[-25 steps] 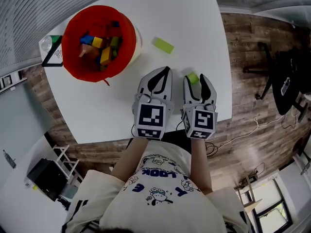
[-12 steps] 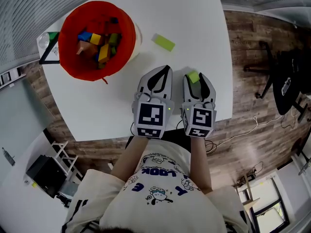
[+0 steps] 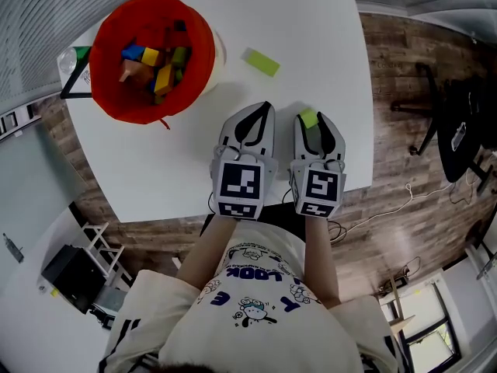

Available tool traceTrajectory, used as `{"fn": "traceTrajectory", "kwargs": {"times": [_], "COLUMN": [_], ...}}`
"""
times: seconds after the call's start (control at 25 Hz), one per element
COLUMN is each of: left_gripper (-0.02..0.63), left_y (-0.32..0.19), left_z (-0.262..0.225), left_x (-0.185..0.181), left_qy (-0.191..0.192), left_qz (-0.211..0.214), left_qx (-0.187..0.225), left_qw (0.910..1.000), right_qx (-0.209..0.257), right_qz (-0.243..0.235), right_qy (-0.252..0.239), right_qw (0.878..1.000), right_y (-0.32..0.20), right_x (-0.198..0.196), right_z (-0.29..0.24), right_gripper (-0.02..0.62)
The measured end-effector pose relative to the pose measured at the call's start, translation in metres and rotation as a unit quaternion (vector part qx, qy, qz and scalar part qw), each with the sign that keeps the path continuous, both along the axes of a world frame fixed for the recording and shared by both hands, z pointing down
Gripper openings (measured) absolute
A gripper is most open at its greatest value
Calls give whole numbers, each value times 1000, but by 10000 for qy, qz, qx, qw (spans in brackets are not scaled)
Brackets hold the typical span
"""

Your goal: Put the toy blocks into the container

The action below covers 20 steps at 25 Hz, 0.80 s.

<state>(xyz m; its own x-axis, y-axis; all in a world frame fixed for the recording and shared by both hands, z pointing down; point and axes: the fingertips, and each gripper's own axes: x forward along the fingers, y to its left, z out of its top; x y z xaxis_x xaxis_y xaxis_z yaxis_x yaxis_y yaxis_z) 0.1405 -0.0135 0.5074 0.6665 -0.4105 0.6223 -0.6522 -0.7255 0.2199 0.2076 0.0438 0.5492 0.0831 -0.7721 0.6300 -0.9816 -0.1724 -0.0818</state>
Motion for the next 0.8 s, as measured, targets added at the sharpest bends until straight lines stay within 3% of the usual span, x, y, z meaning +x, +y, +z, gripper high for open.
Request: {"fn": "traceTrajectory", "kwargs": {"times": [0.8], "left_gripper": [32], "left_y": [0], "left_z": [-14], "left_x": [-12], "left_qy": [98], "left_qz": [-118], "left_qx": [172], "left_qw": [9997], "right_qx": [384], "right_qz": [-2], "right_qy": [-41], "right_qw": [9993], "right_y": [-5], "right_x": [-4], "right_z": [-26], "right_gripper": [161]}}
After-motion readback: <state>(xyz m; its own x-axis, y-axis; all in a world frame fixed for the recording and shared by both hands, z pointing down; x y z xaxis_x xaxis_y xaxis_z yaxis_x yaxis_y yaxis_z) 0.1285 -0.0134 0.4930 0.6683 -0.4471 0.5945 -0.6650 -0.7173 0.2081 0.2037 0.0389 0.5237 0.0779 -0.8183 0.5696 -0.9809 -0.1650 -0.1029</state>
